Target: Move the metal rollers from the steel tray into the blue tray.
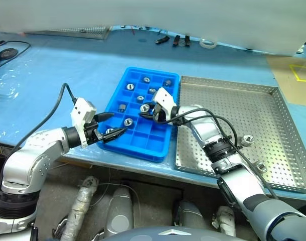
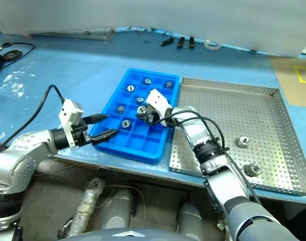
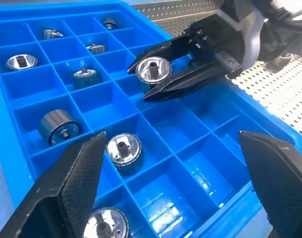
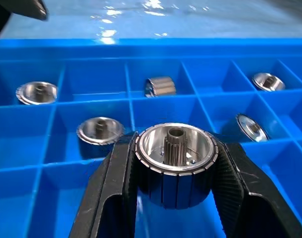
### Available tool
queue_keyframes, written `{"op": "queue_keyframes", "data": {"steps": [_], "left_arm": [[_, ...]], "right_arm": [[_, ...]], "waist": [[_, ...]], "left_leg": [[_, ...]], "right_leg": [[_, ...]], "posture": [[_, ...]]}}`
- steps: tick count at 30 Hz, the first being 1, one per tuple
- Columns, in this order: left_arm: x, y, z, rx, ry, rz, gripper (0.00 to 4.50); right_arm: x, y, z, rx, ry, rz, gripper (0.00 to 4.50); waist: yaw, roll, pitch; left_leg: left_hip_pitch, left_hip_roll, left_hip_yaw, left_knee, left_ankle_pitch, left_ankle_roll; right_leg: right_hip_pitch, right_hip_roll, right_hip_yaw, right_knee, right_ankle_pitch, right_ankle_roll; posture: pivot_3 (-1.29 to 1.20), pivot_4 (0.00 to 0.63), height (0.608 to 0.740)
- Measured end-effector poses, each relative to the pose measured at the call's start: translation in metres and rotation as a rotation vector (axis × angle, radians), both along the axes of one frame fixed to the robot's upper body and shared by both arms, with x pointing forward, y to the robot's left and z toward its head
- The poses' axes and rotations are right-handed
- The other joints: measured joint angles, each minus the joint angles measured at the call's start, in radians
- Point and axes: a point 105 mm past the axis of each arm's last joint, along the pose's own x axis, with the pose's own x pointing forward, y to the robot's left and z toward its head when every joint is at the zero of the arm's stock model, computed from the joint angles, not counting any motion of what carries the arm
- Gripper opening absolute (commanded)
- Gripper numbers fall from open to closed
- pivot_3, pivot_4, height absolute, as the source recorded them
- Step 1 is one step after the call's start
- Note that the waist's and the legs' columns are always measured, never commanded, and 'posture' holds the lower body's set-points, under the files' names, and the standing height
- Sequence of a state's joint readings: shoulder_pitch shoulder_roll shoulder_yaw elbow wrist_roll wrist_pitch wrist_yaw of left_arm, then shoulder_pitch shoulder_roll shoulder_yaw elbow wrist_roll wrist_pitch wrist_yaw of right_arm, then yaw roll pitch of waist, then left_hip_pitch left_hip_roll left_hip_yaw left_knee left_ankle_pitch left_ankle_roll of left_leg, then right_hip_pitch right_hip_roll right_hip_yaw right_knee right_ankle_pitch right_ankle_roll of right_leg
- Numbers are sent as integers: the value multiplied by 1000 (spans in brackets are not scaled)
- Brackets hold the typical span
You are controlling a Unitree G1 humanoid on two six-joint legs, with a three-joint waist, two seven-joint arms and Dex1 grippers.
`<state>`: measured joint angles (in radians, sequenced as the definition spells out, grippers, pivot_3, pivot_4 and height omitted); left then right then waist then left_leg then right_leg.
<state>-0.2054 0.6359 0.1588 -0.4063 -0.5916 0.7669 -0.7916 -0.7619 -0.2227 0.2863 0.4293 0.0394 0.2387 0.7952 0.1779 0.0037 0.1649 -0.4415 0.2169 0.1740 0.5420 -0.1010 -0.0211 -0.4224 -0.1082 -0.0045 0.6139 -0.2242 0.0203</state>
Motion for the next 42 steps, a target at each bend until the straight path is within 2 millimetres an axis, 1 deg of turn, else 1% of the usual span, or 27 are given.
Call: {"op": "queue_keyframes", "data": {"steps": [1,3,4,6,7,8,12,16,19,22,24,27,29,32,33,34,36,38,42], "left_arm": [[1,-1,-1,0,4,-3,4500],[2,-2,-1,-1,3,-11,4500],[2,-3,0,-1,1,-12,4500],[3,-4,0,-1,-1,-17,4500],[3,-4,0,-1,0,-17,4500],[4,-4,-1,-2,5,-18,4500],[5,-4,-3,-6,13,-25,4500],[10,-7,2,-10,2,-46,4500],[15,-10,4,-15,3,-69,4500],[29,-15,8,-14,-15,-101,4500],[42,-17,15,-10,-41,-119,4500],[60,-20,25,-12,-77,-145,4500],[73,-29,31,-12,-96,-183,4500],[86,-37,33,2,-109,-228,4500],[89,-43,33,2,-108,-254,4500],[90,-53,32,3,-108,-295,4500],[89,-70,29,3,-100,-373,4500],[86,-84,23,9,-82,-443,4500],[76,-110,17,0,-72,-569,4500]], "right_arm": [[1,-1,-1,-1,-1,-14,2401],[4,-1,-2,7,1,-41,2985],[5,-1,-2,14,1,-51,3394],[7,-2,-2,24,1,-69,4051],[8,-3,-1,27,0,-77,4356],[9,-4,-1,32,-2,-87,4466],[11,-7,1,44,-3,-102,4466],[14,-12,7,64,-12,-125,4466],[15,-23,22,67,-62,-144,4466],[16,-40,37,62,-110,-187,4466],[10,-55,43,65,-114,-209,4466],[0,-73,46,59,-110,-235,4466],[-11,-94,47,38,-117,-267,4466],[-23,-119,48,10,-121,-325,4466],[-28,-126,48,7,-118,-346,4466],[-35,-135,45,-1,-109,-368,4466],[-51,-152,37,-20,-82,-409,4466],[-65,-172,28,-45,-46,-468,4466],[-83,-209,27,-65,-46,-613,4466]], "waist": [[0,0,0],[0,0,0],[0,0,0],[-1,0,0],[-1,0,0],[0,0,0],[-2,0,0],[-1,0,0],[-4,0,0],[-6,0,0],[-10,0,0],[-29,-1,0],[-31,-1,0],[-57,-1,0],[-69,-1,0],[-80,-1,0],[-85,-1,0],[-97,-1,0],[-132,-1,0]], "left_leg": [[0,0,0,0,0,0],[0,0,0,0,0,0],[0,0,0,0,0,0],[0,0,0,0,0,0],[0,0,0,1,0,0],[0,0,0,1,0,0],[1,0,0,1,0,-1],[1,0,0,2,1,-1],[2,0,0,3,1,-2],[2,-1,0,3,4,-5],[2,-1,0,3,4,-5],[2,-3,0,4,4,-5],[1,-4,1,4,4,-5],[2,-4,1,5,4,-4],[2,-4,1,5,4,-4],[2,-4,1,4,4,-4],[2,-4,1,4,2,-2],[2,-4,3,5,1,1],[3,-4,5,6,-2,6]], "right_leg": [[0,0,0,0,0,0],[0,0,0,1,0,0],[0,0,0,1,0,0],[0,0,0,2,0,0],[0,0,0,2,0,0],[0,0,0,2,0,0],[0,0,1,4,0,0],[0,0,1,5,0,0],[0,0,2,7,0,0],[0,0,4,8,0,0],[0,0,5,8,0,0],[0,0,5,8,0,1],[1,0,6,8,0,1],[1,0,6,7,1,1],[1,0,6,7,0,1],[1,0,6,7,0,1],[1,0,7,5,0,1],[1,0,7,3,0,1],[2,-1,7,2,0,1]], "posture": [[312,150,740],[312,150,740],[289,150,740],[289,150,740],[289,150,740],[277,150,740],[264,150,740],[204,150,740],[140,150,740],[62,150,740],[19,150,740],[-79,150,740],[-136,150,740],[-193,150,740],[-233,150,740],[-249,150,740],[-293,150,740],[-336,150,740],[-382,150,740]]}}
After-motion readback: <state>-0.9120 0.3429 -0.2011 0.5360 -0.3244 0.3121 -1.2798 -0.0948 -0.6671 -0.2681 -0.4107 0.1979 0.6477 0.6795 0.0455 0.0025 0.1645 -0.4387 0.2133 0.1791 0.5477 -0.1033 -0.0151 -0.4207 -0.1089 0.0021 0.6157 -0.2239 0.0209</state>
